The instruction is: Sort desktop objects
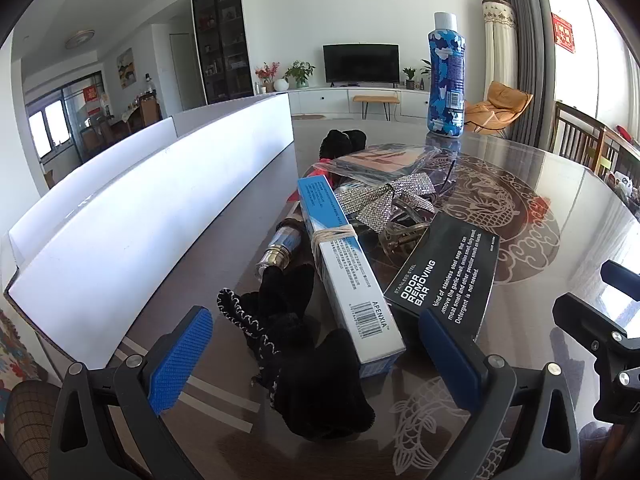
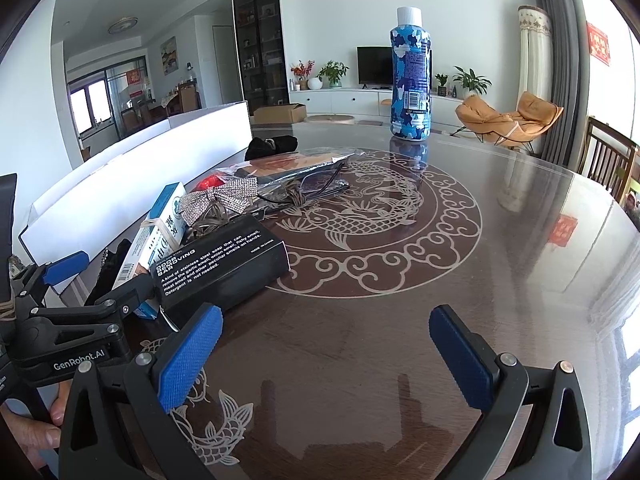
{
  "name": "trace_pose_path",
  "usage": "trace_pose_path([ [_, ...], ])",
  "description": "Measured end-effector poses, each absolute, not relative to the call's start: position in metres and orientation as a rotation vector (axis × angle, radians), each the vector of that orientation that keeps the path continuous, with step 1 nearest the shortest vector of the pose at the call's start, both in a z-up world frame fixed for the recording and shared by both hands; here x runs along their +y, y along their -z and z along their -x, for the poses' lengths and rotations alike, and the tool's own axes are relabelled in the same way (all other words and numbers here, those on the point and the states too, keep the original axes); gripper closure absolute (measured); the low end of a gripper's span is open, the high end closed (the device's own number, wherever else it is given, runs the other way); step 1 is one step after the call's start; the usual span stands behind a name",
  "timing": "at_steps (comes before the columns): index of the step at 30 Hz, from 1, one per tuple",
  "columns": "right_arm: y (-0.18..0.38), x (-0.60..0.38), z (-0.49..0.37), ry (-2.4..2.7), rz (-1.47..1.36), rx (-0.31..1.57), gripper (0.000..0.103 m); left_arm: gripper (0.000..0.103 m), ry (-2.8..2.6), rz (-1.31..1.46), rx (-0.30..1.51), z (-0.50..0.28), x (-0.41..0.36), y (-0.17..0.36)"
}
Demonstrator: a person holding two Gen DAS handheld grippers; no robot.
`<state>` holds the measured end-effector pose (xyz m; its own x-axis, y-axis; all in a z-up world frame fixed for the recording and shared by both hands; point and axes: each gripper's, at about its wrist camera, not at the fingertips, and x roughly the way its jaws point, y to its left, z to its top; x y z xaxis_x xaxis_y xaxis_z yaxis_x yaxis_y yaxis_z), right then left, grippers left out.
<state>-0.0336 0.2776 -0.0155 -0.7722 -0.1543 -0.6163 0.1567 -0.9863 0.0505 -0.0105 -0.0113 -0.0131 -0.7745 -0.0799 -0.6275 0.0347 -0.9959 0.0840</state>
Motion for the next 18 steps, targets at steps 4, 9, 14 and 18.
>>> trace_pose_path([
  [4, 0.0156, 0.2771, 0.0336, 2.811, -0.977, 0.007, 0.0, 0.0, 2.902, -1.031, -0.103, 0.0103, -0.0113, 0.0129],
  [9, 0.0155, 0.2768, 0.034, 2.811, -0.976, 0.012, 0.0, 0.0, 2.902, -1.031, -0.104, 0.0103, -0.0111, 0.0128],
  [14, 0.0152, 0.2762, 0.034, 2.813, -0.973, 0.012, 0.0, 0.0, 2.901, -1.03, -0.104, 0.0104, -0.0111, 0.013],
  [18, 0.0157, 0.2769, 0.0339, 2.814, -0.971, 0.01, 0.0, 0.0, 2.902, -1.031, -0.103, 0.0105, -0.0111, 0.013],
])
